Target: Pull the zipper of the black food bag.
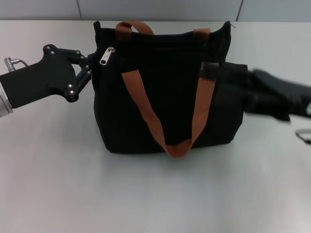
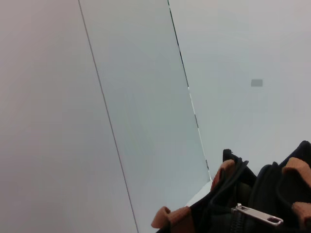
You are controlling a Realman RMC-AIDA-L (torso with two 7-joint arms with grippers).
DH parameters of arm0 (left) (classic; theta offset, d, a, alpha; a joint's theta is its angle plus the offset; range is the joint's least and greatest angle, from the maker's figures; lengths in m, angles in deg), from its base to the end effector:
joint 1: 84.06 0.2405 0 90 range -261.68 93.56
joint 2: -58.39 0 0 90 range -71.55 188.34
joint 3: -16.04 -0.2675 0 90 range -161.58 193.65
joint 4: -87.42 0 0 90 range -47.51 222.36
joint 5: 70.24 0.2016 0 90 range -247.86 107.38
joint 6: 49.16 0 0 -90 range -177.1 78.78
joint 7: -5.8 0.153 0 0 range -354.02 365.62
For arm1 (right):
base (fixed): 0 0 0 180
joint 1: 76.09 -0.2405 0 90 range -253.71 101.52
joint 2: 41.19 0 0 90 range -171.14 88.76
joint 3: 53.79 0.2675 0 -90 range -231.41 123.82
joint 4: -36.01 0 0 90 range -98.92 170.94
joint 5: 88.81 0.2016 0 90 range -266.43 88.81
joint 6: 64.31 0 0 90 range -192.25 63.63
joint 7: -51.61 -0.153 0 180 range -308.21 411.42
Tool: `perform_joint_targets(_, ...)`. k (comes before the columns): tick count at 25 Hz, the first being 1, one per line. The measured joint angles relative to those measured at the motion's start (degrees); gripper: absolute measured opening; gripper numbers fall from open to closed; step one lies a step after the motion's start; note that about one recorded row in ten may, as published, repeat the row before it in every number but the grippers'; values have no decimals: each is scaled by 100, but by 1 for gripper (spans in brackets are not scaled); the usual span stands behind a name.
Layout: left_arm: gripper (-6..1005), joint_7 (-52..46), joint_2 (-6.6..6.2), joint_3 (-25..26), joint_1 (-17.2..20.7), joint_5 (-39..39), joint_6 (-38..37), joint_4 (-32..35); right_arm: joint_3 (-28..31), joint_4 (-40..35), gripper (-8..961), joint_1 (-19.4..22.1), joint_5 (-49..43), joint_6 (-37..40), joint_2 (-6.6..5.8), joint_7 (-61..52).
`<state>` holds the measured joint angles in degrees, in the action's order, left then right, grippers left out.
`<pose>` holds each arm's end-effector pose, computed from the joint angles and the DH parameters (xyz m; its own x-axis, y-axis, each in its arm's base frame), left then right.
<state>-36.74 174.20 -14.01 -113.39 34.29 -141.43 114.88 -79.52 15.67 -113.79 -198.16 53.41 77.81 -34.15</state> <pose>-0.2738 0.3330 0.0178 0.8184 -0.1772 0.5466 0.1635 -0.8402 -0.5171 0.1891 0.2935 -0.0020 0.4156 -0.4955 -0.7627 -0.2797 -0.8676 0.4112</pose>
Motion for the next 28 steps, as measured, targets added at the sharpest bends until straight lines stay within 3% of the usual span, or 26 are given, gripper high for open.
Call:
perform_joint_targets(4, 23, 91, 28, -1, 39, -86, -9, 4, -150, -364, 827, -647, -5, -771, 7, -1290)
perform_joint_targets(10, 24, 131, 41, -4, 88, -233, -35, 13, -767, -715, 826, -1179, -27, -1651, -36, -2613)
perform_joint_targets(19, 25, 330, 143, -1, 182, -307, -37, 15, -2026, -1364, 819, -1643, -57, -2430, -73, -4182)
perform_joint_targets(28, 25, 334, 137, 8, 190, -326, -33, 14, -2411, -1419, 812, -1942, -190, -2910, -147, -4576)
